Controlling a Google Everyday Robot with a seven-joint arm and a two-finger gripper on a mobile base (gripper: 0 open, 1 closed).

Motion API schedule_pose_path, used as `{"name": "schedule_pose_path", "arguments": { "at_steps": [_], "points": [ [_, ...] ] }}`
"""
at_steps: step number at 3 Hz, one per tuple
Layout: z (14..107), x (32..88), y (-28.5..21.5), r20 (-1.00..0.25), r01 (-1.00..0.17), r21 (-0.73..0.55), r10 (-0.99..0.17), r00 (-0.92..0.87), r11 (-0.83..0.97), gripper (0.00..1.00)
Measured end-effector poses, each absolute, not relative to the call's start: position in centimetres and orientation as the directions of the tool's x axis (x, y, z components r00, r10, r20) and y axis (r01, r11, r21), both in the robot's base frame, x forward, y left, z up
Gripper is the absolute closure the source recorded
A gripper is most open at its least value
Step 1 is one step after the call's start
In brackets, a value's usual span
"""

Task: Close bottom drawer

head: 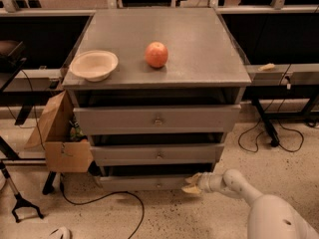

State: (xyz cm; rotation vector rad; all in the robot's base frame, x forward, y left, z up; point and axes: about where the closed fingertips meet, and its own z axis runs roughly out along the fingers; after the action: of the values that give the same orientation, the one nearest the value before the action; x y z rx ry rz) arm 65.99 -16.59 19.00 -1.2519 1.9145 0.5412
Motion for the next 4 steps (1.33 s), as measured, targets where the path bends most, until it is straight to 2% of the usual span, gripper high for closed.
{"name": "schedule_pose_path", "arguments": {
  "at_steps": [1, 3, 4],
  "points": [
    [18.9, 64.7, -17.1, -0.786, -0.902, -0.05, -0.574, -0.229, 0.429, 0.0],
    [18.9, 63.5, -17.3, -0.786, -0.902, -0.05, -0.574, -0.229, 0.428, 0.0],
    [19.0, 60.9, -18.3, -0.786, -0.906, -0.018, -0.566, -0.249, 0.423, 0.0]
  ]
}}
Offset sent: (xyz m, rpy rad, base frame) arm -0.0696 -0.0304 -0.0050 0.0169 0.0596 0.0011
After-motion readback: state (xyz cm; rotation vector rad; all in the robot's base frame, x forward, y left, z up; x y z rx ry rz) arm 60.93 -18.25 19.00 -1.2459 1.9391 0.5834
